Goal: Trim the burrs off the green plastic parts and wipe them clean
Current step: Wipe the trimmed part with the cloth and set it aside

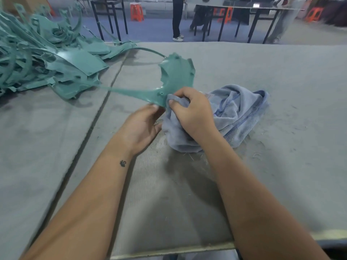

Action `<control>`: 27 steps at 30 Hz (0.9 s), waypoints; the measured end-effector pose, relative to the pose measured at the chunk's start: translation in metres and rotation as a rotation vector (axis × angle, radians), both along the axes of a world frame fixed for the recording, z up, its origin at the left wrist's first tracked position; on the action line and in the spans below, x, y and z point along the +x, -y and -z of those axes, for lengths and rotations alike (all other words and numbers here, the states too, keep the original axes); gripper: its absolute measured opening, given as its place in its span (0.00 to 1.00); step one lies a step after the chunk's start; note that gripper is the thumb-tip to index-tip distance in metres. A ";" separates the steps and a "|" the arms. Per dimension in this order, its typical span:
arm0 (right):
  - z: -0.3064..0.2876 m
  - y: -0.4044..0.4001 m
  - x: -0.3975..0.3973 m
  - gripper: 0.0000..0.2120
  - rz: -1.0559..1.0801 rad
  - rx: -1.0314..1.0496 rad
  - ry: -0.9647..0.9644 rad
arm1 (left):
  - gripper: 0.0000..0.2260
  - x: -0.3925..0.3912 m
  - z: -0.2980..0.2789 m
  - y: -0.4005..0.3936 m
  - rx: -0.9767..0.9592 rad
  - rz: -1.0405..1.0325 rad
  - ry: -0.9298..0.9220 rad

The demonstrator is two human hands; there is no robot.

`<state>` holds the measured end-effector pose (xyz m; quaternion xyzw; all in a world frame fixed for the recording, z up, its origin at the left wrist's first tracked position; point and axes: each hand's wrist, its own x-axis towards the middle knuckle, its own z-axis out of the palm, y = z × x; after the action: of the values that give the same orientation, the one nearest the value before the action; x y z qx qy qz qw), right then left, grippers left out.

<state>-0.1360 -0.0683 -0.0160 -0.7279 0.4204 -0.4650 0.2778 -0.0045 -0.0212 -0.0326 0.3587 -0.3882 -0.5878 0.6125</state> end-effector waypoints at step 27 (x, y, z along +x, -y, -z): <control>0.003 -0.013 0.019 0.20 -0.140 -0.295 -0.399 | 0.22 0.000 -0.008 0.002 0.056 -0.229 -0.256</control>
<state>-0.1172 -0.0551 -0.0186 -0.8652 0.3433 -0.3481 0.1118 -0.0046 -0.0235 -0.0249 0.3396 -0.2471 -0.5657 0.7096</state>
